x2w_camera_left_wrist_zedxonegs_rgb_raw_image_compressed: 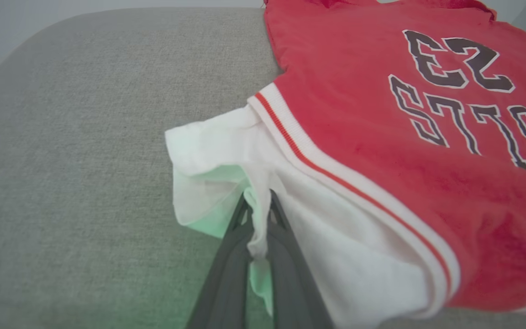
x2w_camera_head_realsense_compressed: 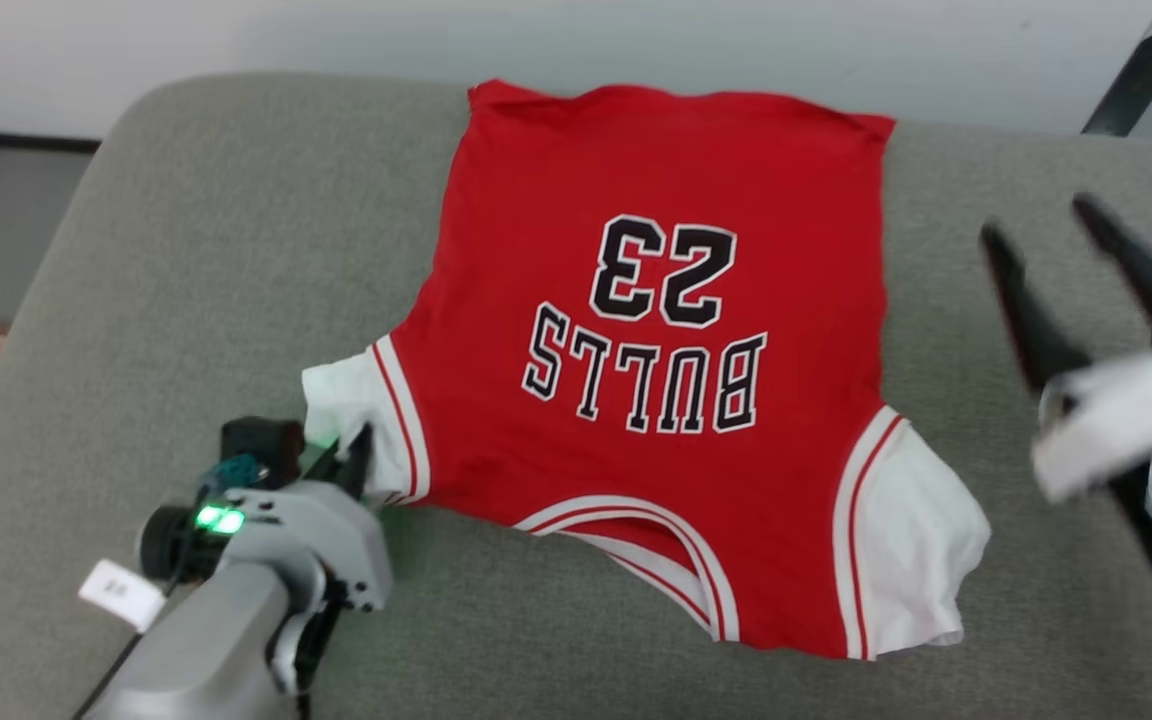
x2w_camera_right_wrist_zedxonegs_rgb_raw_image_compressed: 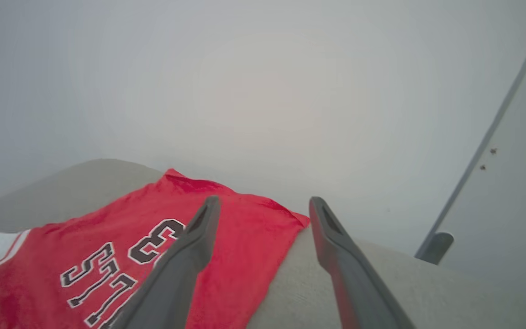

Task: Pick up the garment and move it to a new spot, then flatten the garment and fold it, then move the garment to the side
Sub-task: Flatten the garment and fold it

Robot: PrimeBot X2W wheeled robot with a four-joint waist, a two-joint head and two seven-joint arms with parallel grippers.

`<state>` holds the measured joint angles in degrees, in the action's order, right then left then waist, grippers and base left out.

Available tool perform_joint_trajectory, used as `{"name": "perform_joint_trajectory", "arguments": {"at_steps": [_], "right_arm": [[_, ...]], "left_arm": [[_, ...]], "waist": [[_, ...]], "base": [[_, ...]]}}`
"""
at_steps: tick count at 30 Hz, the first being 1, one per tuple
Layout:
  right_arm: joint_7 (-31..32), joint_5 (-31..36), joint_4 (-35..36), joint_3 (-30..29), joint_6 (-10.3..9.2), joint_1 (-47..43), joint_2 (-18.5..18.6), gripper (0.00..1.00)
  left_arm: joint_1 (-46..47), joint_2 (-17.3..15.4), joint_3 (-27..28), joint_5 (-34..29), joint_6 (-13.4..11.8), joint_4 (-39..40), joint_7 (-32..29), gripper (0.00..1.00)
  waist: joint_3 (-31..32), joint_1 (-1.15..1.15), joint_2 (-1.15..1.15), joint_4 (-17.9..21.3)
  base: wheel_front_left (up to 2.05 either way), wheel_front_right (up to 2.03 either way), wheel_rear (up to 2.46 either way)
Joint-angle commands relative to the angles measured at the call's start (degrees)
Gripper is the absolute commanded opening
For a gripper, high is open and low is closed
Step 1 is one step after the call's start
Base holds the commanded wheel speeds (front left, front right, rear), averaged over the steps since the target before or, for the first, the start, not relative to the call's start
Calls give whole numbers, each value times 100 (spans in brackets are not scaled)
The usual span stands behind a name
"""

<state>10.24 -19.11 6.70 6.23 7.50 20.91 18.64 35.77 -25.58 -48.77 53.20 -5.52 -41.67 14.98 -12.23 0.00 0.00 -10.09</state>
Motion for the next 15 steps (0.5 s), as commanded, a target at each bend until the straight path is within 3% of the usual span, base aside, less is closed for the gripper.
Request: {"name": "perform_joint_trajectory", "arguments": {"at_steps": [1, 15], "right_arm": [[105, 7, -342, -5, 2, 380, 17, 100], [1680, -242, -3559, 593, 1, 3261, 375, 100]], "left_arm": [[97, 74, -11, -64, -19, 29, 11, 0], [624, 735, 3, -383, 206, -92, 12, 0]], "waist": [[-198, 0, 0, -170], [-829, 0, 0, -864]], "base": [[0, 0, 0], [0, 0, 0]]}}
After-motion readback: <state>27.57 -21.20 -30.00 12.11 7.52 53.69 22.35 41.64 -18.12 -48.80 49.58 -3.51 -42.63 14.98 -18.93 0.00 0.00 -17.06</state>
